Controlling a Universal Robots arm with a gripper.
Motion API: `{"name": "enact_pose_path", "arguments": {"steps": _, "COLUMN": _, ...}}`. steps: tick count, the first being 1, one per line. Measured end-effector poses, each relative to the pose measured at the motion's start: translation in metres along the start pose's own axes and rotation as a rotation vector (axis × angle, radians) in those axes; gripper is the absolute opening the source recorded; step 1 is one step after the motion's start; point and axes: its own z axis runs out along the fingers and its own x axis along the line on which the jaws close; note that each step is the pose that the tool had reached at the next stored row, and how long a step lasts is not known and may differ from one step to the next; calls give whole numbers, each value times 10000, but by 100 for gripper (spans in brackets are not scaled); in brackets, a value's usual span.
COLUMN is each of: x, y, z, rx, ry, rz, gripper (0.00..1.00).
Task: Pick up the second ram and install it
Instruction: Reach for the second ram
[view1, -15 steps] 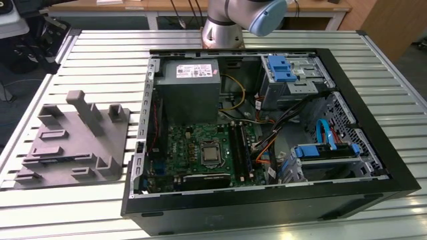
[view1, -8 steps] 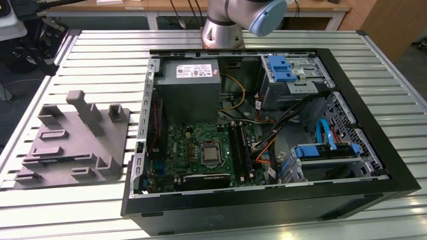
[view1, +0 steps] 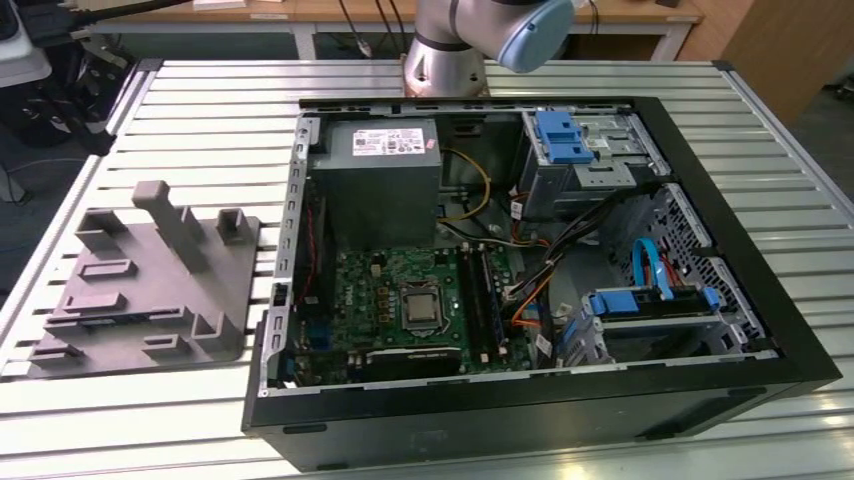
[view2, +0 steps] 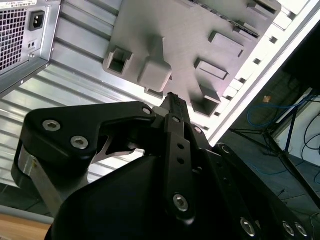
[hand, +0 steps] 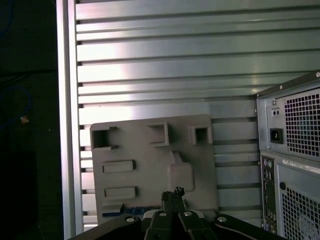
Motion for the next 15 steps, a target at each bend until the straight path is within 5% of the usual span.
{"name": "enact_pose_path", "arguments": {"steps": 15, "x": 42, "y": -30, "z": 48, "rx": 0, "ry": 0, "rz": 0, "gripper": 10}}
